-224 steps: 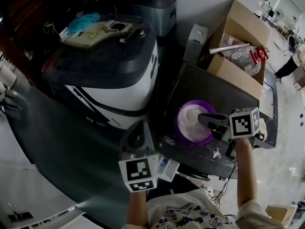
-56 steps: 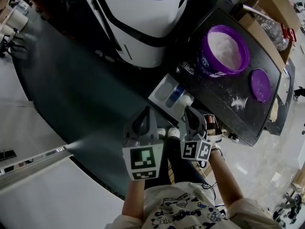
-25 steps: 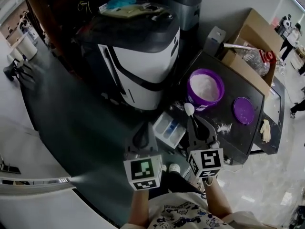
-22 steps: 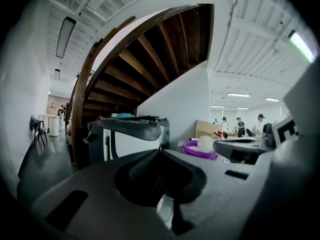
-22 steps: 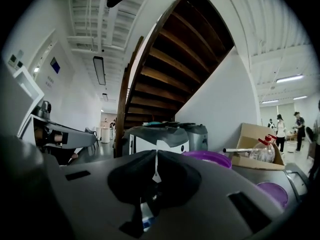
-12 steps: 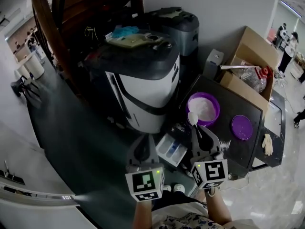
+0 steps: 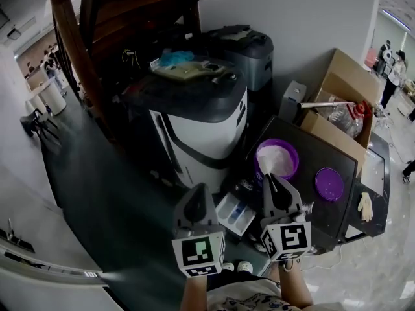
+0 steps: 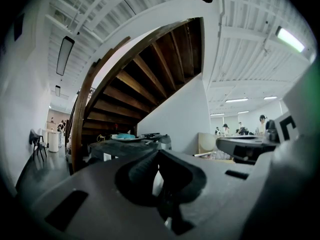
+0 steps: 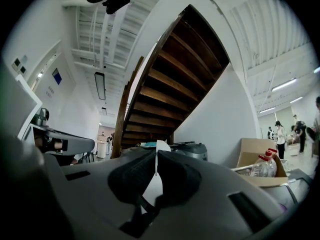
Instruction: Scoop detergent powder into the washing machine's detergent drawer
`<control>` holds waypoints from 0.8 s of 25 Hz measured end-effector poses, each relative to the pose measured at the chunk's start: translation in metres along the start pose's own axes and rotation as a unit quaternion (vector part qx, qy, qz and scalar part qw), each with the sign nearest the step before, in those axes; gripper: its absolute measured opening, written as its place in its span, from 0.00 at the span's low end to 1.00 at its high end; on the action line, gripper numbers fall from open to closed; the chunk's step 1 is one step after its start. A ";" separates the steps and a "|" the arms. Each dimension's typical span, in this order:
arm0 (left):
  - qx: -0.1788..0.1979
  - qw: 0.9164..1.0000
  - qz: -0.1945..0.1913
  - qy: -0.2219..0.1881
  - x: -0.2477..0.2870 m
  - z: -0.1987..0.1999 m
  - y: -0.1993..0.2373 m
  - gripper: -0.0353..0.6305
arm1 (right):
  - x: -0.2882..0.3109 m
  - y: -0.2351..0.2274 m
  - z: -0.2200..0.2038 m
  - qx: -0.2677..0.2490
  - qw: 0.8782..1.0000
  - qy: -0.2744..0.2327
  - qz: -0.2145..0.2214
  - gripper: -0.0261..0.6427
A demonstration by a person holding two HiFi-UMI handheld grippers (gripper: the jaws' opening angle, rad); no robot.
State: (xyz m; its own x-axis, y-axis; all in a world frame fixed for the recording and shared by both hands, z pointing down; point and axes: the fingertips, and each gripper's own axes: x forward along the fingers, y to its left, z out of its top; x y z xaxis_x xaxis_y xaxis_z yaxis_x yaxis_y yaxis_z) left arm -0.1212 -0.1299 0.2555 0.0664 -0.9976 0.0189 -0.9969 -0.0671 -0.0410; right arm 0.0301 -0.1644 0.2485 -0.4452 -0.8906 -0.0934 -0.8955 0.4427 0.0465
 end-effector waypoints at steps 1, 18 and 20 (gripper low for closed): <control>0.002 1.000 0.000 -0.002 0.000 0.002 0.000 0.06 | 0.000 -0.001 0.001 0.000 1.000 -0.002 -0.001 0.08; 0.006 1.000 0.005 0.000 0.010 0.006 -0.006 0.06 | 0.005 -0.016 0.006 0.008 1.000 -0.010 -0.001 0.07; 0.005 1.000 0.004 -0.002 0.011 0.007 -0.009 0.06 | 0.005 -0.019 0.004 0.010 1.000 -0.009 -0.002 0.08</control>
State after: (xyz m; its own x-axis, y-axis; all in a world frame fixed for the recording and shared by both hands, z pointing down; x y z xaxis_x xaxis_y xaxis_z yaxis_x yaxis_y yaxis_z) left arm -0.1114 -0.1408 0.2488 0.0579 -0.9982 0.0147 -0.9970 -0.0586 -0.0510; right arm 0.0445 -0.1770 0.2427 -0.4410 -0.8906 -0.1114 -0.8971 0.4409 0.0263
